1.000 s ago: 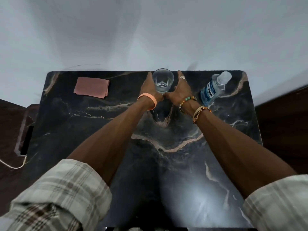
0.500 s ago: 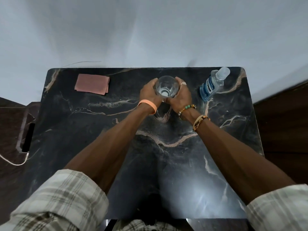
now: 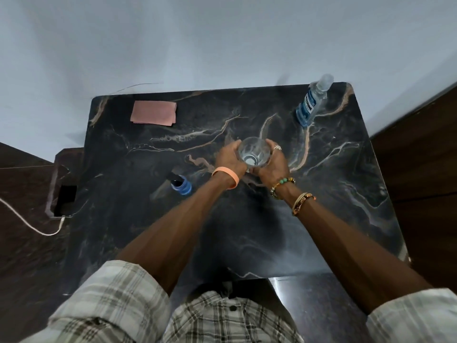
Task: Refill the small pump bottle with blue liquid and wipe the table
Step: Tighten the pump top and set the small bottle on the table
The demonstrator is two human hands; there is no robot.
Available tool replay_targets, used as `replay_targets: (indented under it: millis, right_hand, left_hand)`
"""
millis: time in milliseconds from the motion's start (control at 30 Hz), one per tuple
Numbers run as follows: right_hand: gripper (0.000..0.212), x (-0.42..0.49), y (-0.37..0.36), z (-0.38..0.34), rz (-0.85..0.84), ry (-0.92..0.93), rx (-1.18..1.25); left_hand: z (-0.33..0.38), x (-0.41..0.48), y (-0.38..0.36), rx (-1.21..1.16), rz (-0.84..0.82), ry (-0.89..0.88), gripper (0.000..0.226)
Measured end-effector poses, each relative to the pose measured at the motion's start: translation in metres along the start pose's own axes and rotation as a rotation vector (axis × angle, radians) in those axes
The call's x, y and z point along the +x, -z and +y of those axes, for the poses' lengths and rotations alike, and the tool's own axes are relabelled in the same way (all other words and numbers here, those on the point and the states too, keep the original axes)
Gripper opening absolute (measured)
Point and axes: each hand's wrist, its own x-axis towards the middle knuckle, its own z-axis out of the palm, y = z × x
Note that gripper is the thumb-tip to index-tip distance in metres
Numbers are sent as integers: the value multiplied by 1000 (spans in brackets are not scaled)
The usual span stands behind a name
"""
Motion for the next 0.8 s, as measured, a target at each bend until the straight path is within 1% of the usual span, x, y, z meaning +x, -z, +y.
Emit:
replay_targets:
  millis: [200, 333, 400, 467, 533, 600, 700, 800]
  right_hand:
    - [80, -29, -8, 7, 29, 28, -48]
    - [75, -36, -7, 9, 5, 69, -108]
    - [79, -35, -6, 10, -7, 70, -148]
    - [87, -35, -5, 12, -24, 57, -203]
    - [96, -35, -5, 13, -49, 46, -254]
    - [97, -36, -6, 12, -50, 75, -304]
    - [86, -36, -8, 8, 5, 155, -401]
    - [90, -40, -11, -3, 105, 225, -364]
  left_hand:
    - [-16, -25, 1, -65, -41, 32, 40]
    - [-20, -35, 2, -62, -27, 35, 52]
    - [-22, -36, 3, -22, -38, 18, 56]
    - [-20, -37, 5, 34, -63, 21, 64]
    - [-18, -39, 7, 99, -97, 71, 77]
    - [-16, -44, 9, 159, -88, 89, 81]
    - [-13, -59, 17, 212, -50, -15, 69]
    - [-10, -74, 28, 167, -10, -162, 63]
